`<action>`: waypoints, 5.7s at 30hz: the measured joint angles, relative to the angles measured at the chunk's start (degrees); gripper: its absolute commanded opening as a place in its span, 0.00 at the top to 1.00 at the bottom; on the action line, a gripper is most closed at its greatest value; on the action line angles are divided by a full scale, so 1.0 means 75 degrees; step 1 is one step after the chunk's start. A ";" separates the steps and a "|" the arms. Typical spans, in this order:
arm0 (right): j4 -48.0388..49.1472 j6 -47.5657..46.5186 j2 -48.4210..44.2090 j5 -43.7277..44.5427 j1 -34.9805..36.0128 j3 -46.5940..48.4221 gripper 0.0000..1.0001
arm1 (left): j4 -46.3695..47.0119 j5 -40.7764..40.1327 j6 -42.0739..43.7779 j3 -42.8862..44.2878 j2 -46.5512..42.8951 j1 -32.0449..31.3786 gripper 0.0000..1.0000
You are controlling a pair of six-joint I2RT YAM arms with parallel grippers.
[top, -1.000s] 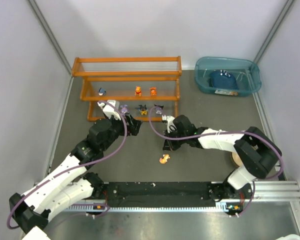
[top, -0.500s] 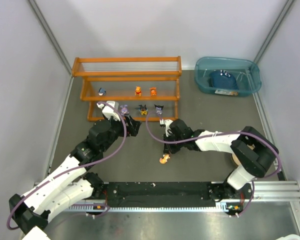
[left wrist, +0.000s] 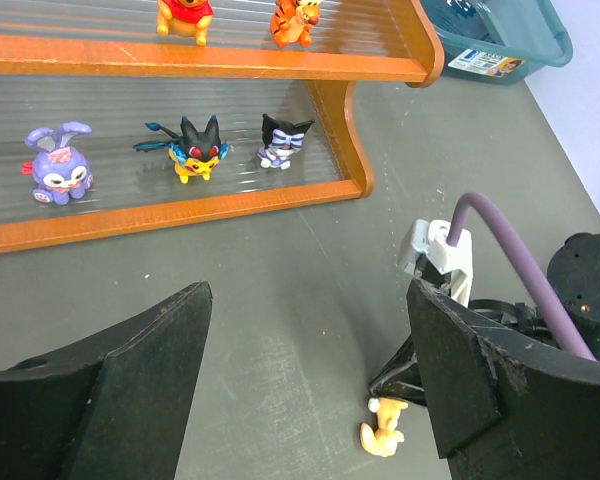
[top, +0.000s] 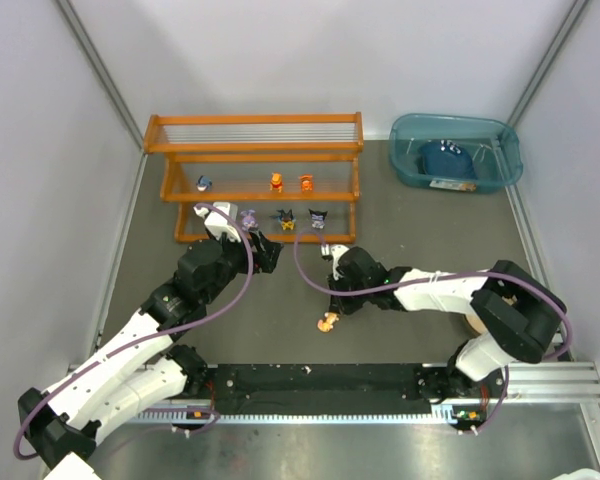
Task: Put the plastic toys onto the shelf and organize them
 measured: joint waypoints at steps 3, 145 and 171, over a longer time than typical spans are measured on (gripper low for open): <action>-0.0125 0.0038 -0.0052 0.0082 0.0189 -0.0003 1.00 | 0.0000 0.0000 0.0000 0.0000 0.0000 0.0000 0.16; 0.0434 -0.2049 -0.3824 0.2025 0.1469 0.0268 1.00 | -0.0119 0.0082 -0.1343 0.0740 0.0391 0.0003 0.01; 0.0889 -0.2055 -0.3663 0.3768 0.1469 0.0819 1.00 | -0.1174 -0.0842 -0.3421 0.1932 0.1652 -0.1760 0.23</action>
